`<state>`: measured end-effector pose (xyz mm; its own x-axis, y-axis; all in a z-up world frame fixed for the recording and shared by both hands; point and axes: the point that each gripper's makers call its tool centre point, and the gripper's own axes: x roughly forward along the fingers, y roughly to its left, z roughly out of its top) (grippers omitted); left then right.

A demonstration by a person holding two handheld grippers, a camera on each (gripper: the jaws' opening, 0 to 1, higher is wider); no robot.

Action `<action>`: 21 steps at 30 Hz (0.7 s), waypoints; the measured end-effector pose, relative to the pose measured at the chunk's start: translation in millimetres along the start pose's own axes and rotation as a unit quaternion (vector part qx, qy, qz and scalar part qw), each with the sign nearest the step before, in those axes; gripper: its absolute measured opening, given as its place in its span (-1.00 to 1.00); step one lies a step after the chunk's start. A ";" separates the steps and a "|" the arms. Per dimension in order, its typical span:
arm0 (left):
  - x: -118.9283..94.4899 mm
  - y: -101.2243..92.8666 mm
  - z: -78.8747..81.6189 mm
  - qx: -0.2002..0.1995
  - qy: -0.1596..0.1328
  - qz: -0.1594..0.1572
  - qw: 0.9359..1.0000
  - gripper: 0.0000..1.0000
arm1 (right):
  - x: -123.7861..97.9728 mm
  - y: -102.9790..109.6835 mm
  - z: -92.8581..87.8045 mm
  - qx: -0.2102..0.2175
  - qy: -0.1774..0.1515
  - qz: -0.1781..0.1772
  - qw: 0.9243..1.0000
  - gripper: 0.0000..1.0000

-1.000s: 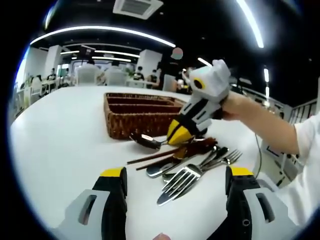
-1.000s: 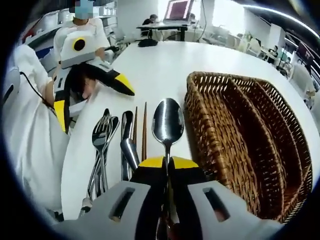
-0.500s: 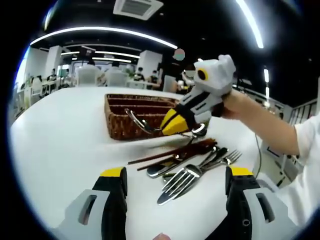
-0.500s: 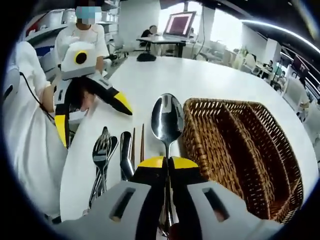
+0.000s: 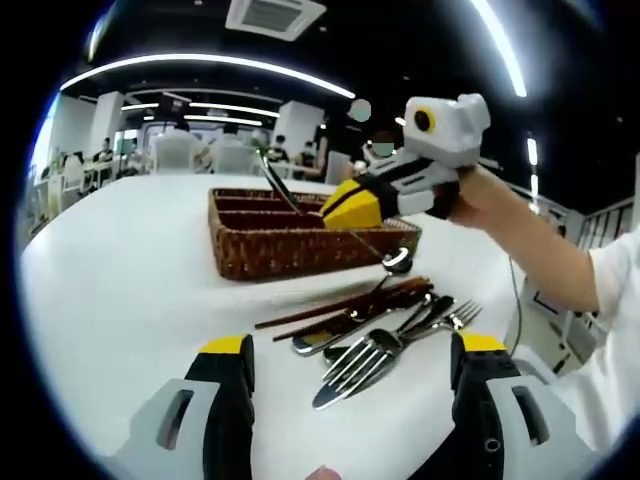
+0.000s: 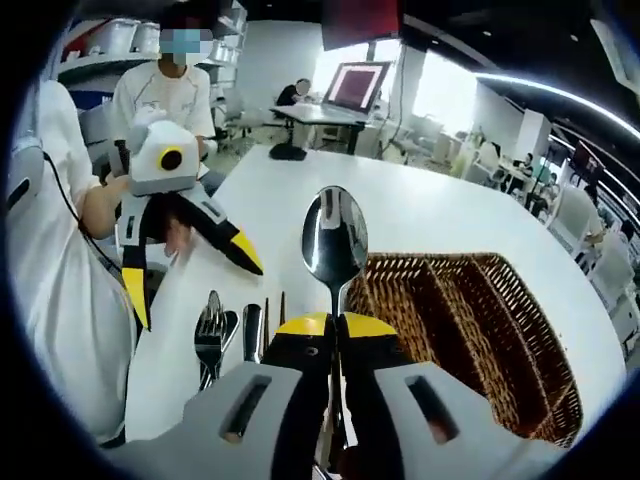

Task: Arrange the knives, forks, and spoons in their matching storage slots by inserting each utensil handle-first until every utensil is classified and aligned in the correct compartment

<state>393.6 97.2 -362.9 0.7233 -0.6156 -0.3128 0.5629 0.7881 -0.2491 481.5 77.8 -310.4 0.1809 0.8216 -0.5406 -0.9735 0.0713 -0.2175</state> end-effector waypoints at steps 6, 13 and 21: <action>1.6 -2.6 2.2 0.007 -0.003 -0.004 1.000 0.64 | -10.0 2.6 9.8 -0.015 0.000 -0.012 1.000 -0.96; 4.6 -7.7 6.0 0.016 -0.008 -0.011 1.000 0.68 | -17.9 -5.2 6.9 -0.022 0.017 -0.019 0.999 -0.96; 5.0 -12.1 15.0 0.064 -0.015 -0.004 0.998 0.74 | -29.7 -18.4 3.5 -0.023 0.040 -0.032 0.998 -0.96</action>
<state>396.4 84.7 -347.7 0.7292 -0.6234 -0.2824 0.6141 0.7781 -0.1320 493.6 54.1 -287.5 0.2551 0.7685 -0.5868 -0.9525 0.0954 -0.2891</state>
